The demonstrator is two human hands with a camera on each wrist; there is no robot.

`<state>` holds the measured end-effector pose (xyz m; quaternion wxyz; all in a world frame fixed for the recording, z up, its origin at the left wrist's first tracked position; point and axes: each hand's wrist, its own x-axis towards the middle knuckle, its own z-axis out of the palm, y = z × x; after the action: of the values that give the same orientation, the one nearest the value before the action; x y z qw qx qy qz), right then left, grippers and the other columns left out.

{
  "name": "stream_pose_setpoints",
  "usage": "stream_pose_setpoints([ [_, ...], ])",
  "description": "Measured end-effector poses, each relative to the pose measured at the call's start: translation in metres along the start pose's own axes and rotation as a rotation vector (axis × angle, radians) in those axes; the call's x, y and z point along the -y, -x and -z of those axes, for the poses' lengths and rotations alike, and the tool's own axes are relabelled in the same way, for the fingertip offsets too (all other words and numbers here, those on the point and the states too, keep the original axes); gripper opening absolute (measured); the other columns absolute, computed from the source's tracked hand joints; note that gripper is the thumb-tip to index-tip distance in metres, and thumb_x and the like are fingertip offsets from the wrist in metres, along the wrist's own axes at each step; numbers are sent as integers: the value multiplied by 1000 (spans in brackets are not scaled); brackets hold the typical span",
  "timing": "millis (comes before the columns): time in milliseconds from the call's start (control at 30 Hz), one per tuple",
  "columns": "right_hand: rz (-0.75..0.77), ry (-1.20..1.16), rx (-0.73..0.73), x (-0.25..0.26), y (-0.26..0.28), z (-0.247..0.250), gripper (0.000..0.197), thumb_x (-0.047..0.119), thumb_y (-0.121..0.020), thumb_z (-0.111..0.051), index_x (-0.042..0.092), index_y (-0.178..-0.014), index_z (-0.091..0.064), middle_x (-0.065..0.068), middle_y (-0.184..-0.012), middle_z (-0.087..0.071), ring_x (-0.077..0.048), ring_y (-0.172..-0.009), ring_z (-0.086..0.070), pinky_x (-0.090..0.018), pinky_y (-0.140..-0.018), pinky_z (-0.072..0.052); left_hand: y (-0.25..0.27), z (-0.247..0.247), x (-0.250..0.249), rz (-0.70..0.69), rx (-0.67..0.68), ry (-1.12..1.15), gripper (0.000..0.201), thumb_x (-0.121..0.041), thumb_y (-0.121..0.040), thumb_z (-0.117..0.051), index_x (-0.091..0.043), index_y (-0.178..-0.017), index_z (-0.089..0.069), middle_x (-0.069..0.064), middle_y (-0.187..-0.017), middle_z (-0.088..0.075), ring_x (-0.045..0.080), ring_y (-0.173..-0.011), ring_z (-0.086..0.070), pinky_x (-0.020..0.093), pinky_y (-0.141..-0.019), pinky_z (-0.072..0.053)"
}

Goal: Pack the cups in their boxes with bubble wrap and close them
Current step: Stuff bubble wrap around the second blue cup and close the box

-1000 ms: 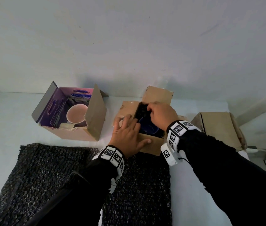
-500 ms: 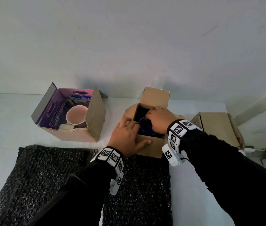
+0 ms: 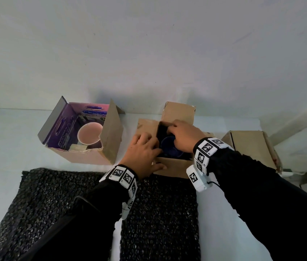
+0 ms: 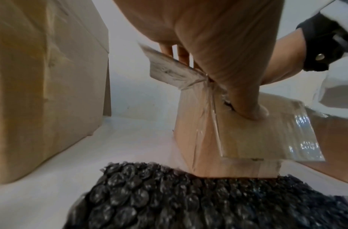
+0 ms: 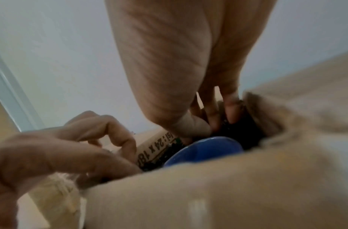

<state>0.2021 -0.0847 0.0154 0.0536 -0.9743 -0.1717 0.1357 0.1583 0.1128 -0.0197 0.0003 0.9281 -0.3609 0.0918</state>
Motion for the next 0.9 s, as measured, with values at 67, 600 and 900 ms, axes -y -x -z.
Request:
stream_pose_setpoints([
  [67, 0, 126, -46, -4, 6, -2, 37, 18, -84, -59, 17, -120, -50, -6, -114, -58, -26, -99, -56, -33, -77, -40, 4, -6, -3, -43, -57, -8, 49, -67, -80, -42, -27, -100, -64, -5, -100, -61, 26, -105, -48, 43, -92, -32],
  [600, -31, -205, -388, -6, 78, -21, 17, 14, -83, -51, 25, -92, -58, 6, -92, -62, -18, -86, -55, -39, -89, -36, 2, -6, -36, 123, 46, 56, 21, -36, -78, -70, -29, -97, -67, -6, -96, -61, 24, -97, -56, 42, -93, -22],
  [900, 104, -270, -511, 28, 138, -73, 7, 15, -70, -51, 17, -76, -54, 2, -81, -57, -22, -84, -47, -33, -68, -37, 11, 4, -37, 61, 85, 58, 45, -37, -81, -68, -27, -123, -57, -2, -109, -68, 22, -112, -57, 49, -111, -6],
])
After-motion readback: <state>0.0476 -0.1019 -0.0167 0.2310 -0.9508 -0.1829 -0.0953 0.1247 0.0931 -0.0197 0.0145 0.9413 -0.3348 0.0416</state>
